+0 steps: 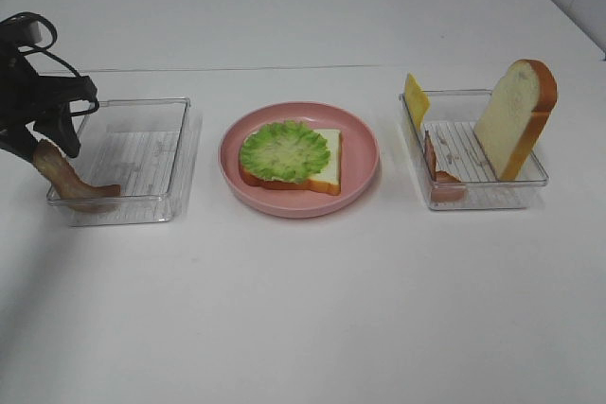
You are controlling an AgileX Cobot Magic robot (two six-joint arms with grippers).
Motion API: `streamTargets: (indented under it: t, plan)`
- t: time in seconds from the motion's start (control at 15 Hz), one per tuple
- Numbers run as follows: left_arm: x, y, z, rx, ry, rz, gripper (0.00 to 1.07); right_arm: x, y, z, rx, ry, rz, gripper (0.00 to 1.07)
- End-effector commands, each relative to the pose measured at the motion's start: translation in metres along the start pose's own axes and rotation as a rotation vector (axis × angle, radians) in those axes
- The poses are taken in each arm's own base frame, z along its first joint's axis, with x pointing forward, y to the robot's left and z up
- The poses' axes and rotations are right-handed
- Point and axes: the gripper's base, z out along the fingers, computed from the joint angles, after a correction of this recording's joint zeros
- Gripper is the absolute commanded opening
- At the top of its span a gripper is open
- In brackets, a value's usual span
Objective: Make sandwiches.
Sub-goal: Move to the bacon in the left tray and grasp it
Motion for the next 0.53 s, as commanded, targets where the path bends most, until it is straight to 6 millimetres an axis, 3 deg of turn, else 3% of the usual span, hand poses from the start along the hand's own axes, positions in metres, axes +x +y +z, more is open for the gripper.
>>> streamTargets:
  t: [0.07, 0.33, 0.53]
  plan:
    - [0.0009, -0.0013, 0.002, 0.004, -0.004, 0.01, 0.32, 0.0005, 0.0003, -0.001, 0.005, -0.017, -0.002, 0.8]
    - [0.0009, -0.0013, 0.002, 0.004, -0.004, 0.017, 0.19, 0.0005, 0.0003, -0.001, 0.005, -0.017, -0.002, 0.8]
    - [0.0009, -0.0013, 0.002, 0.004, -0.004, 0.017, 0.0, 0.0005, 0.0003, -0.001, 0.005, -0.017, -0.002, 0.8]
